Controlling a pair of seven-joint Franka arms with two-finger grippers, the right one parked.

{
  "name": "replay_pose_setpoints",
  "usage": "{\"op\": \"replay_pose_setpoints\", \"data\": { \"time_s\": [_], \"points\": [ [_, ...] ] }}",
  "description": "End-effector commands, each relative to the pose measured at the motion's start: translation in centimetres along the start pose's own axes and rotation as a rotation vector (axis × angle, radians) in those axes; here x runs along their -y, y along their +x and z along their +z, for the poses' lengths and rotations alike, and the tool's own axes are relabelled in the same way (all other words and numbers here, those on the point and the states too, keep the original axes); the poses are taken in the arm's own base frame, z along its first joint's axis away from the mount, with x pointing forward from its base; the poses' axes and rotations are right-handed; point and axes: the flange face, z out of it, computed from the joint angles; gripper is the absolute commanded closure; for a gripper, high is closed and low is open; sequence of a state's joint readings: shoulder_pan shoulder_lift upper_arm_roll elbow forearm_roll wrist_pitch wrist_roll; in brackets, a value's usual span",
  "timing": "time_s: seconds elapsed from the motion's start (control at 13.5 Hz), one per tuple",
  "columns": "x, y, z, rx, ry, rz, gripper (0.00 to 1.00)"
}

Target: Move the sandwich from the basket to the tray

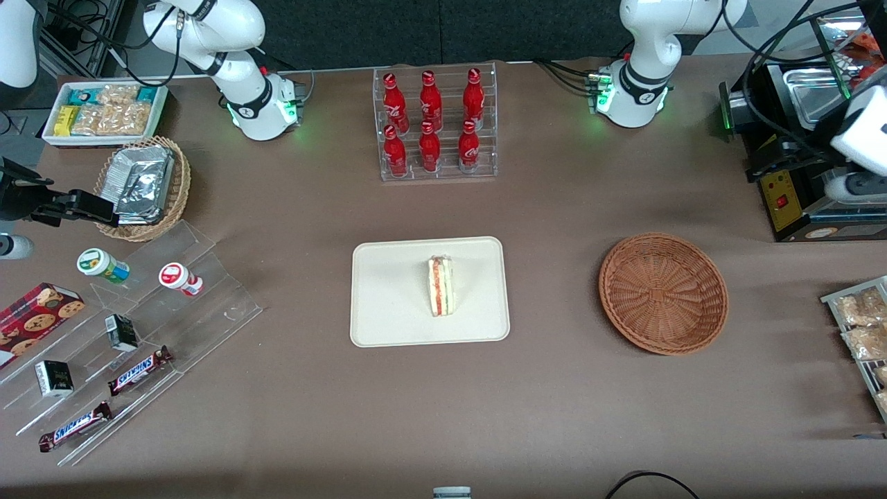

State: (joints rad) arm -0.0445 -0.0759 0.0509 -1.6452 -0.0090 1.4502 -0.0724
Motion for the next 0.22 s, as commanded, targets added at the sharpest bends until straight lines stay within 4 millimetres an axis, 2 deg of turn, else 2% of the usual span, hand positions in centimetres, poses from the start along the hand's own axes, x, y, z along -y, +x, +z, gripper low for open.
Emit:
{"op": "replay_pose_setpoints", "data": {
  "time_s": [0.0,0.15],
  "points": [
    [0.09,0.28,0.27,0.01,-0.005,0.016,0.01],
    [-0.11,0.64,-0.03,0.004,-0.01,0.017,0.01]
  ]
}}
